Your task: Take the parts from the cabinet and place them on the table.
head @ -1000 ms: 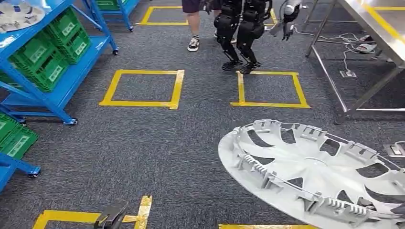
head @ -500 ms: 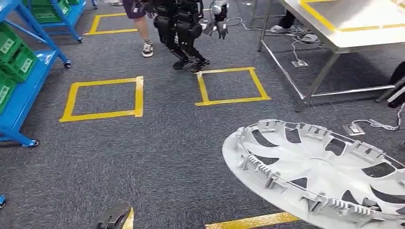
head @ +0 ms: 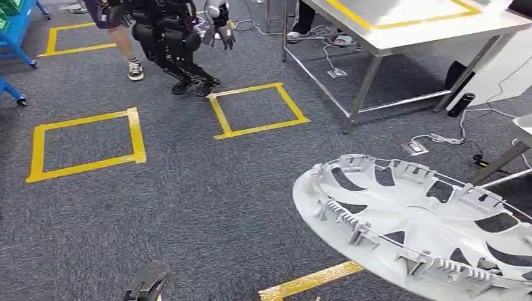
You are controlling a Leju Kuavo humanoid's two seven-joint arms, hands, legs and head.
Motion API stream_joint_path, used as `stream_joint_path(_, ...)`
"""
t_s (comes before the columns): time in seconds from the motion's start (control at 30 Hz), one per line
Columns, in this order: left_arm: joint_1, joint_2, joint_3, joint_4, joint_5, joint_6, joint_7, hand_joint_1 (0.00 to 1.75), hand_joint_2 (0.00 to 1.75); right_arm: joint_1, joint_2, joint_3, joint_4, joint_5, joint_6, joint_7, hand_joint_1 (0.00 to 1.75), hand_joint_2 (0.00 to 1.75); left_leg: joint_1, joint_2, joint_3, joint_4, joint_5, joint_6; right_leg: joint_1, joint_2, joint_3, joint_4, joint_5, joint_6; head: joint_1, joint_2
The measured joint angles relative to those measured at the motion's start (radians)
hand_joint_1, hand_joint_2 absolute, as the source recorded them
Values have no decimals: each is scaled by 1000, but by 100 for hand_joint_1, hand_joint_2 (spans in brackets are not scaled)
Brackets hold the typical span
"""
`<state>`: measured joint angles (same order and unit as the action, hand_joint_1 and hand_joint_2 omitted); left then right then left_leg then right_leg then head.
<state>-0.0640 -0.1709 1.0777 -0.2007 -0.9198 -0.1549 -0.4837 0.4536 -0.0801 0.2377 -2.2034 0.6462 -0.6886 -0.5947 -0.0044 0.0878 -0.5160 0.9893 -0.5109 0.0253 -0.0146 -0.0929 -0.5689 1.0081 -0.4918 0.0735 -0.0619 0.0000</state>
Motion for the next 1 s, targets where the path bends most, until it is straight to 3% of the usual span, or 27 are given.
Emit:
stream_joint_path(0.03, 0, 0, 0, 0, 0, 0, 0, 0, 0, 0, 0, 0, 0, -1, 0, 0, 175, 175, -1, 5, -1, 6, -3, -5, -4, 24, 3, 0, 6, -21, -5, 0)
stream_joint_path(0.13, 0, 0, 0, 0, 0, 0, -1, 0, 0, 2, 0, -1, 0, -1, 0, 1, 175, 175, 2, 33, 7, 8, -8, -13, -3, 52, -6, 5, 6, -40, -7, 0)
stream_joint_path(0.17, -2, 0, 0, 0, 1, 0, -2, 0, 0, 4, 0, 0, -1, -1, 0, 0, 175, 175, 8, 10, 5, 16, -21, -23, -7, 61, -3, 2, 9, -49, -7, 0)
stream_joint_path(0.2, -3, 1, 0, 0, 2, 0, -3, 0, 0, 1, 0, 0, 0, -1, 0, 0, 175, 175, 11, -43, -12, 58, -52, -24, -8, 71, -3, 2, 9, -54, -12, 0)
stream_joint_path(0.23, -2, 2, 0, 0, 2, 0, -3, 0, 0, -1, 0, -1, 0, 1, 0, 0, 175, 175, 11, -67, -45, 132, -91, -24, -7, 81, -3, 2, 9, -60, -12, 0)
stream_joint_path(0.3, 3, 3, 0, 0, 5, 0, -3, 0, 0, -1, 0, 0, 1, 3, 0, 0, 175, 175, 11, -78, -129, 303, -157, -25, -5, 107, -3, 2, 9, -64, -13, 0)
stream_joint_path(0.33, 6, 3, 0, 0, 5, 0, -3, 0, 0, -2, 0, -1, 2, 3, 0, 0, 175, 175, 11, -78, -153, 345, -159, -23, -3, 123, -2, 2, 9, -64, -13, 0)
stream_joint_path(0.4, 6, 5, 0, 0, 5, 0, -3, 0, 0, -1, 0, 0, 3, 3, 0, 0, 175, 175, 10, -82, -140, 288, -93, -14, -1, 153, 2, 3, 9, -64, -13, 0)
stream_joint_path(0.43, 5, 6, 0, 0, 5, 0, -3, 0, 0, -2, 0, 0, 3, 3, 0, 0, 175, 175, 9, -93, -105, 197, -34, -7, -1, 170, 4, 3, 9, -64, -12, 0)
stream_joint_path(0.47, 5, 8, 0, 0, 5, 0, -3, 0, 0, -2, 0, 0, 3, 4, 0, 0, 175, 175, 9, -119, -66, 101, 16, -2, -2, 185, 6, 3, 9, -63, -13, 0)
stream_joint_path(0.5, 6, 11, 0, 0, 7, 0, -3, 0, 0, -3, 0, 0, 3, 5, 0, -1, 175, 175, 11, -180, -47, 51, 24, 3, -5, 193, 3, 3, 9, -62, -11, 0)
stream_joint_path(0.53, 7, 10, 0, 0, 8, -1, -3, 0, 0, -9, 0, 0, 4, 6, 0, -1, 175, 175, 15, -191, -40, 29, 19, 4, -1, 212, -4, 9, 10, -54, -11, 0)
stream_joint_path(0.57, 5, 11, 0, 0, 8, -1, -3, 0, 0, -10, 0, 0, 5, 7, 0, -2, 175, 175, 11, -178, -40, 29, 15, 1, -7, 224, -13, 7, 14, -45, -13, 0)
stream_joint_path(0.63, 4, 10, 0, 0, 8, -2, -3, 0, 0, -7, 0, 0, 5, 7, 0, -2, 175, 175, 8, -159, -38, 22, 18, 5, -12, 248, -18, -2, 21, -29, -13, 0)
stream_joint_path(0.67, 2, 6, 0, 0, 8, -2, -4, 0, 0, -8, 0, 0, 5, 7, 0, -3, 175, 175, 18, -140, -33, 5, 27, 13, -12, 232, -26, 7, 15, -28, -11, 0)
stream_joint_path(0.7, 1, 8, 0, 0, 8, -2, -5, 0, 0, -10, 0, 0, 5, 6, 0, -4, 175, 175, 15, -126, -30, -1, 29, 17, -3, 160, -42, 33, -5, -27, -9, 0)
stream_joint_path(0.73, 1, 9, 0, 0, 8, -2, -5, 0, 0, -17, 0, 2, 7, 6, 0, -4, 175, 175, 14, -113, -30, -1, 30, 21, -4, 124, -72, 91, -40, -24, 1, 0)
stream_joint_path(0.8, 4, 9, 0, 0, 8, -1, -6, 0, 0, -22, 0, 4, 8, 2, 0, -4, 175, 175, 10, -80, -30, 0, 28, 23, -6, 101, -145, 246, -110, -17, 0, 0)
stream_joint_path(0.83, 5, 9, 0, 0, 8, -1, -6, 0, 0, -22, 0, 4, 8, 2, 0, -4, 175, 175, 10, -65, -31, 0, 27, 23, -6, 100, -169, 296, -122, -14, 1, 0)
stream_joint_path(0.87, 4, 9, 0, 0, 8, -1, -6, 0, 0, -22, 0, 5, 9, 2, 0, -3, 175, 175, 10, -51, -29, 0, 26, 23, -6, 98, -170, 299, -111, -12, 1, 0)
stream_joint_path(0.93, 2, 7, 0, 0, 8, -2, -6, 0, 0, -21, 0, 5, 11, 2, 0, -3, 175, 175, 11, -23, -24, 1, 21, 16, -6, 83, -97, 167, -33, -11, 1, 0)
stream_joint_path(0.97, 1, 6, 0, 0, 8, -2, -6, 0, 0, -22, 0, 5, 11, 2, 0, -3, 175, 175, 11, -12, -20, 2, 17, 12, -5, 59, -41, 71, 6, -13, 1, 0)
stream_joint_path(1.0, 1, 6, 0, 0, 8, -2, -6, 0, 0, -23, 0, 5, 11, 2, 0, -3, 175, 175, 9, -1, -14, 3, 13, 6, -2, 9, -5, 1, 6, -12, 1, 0)
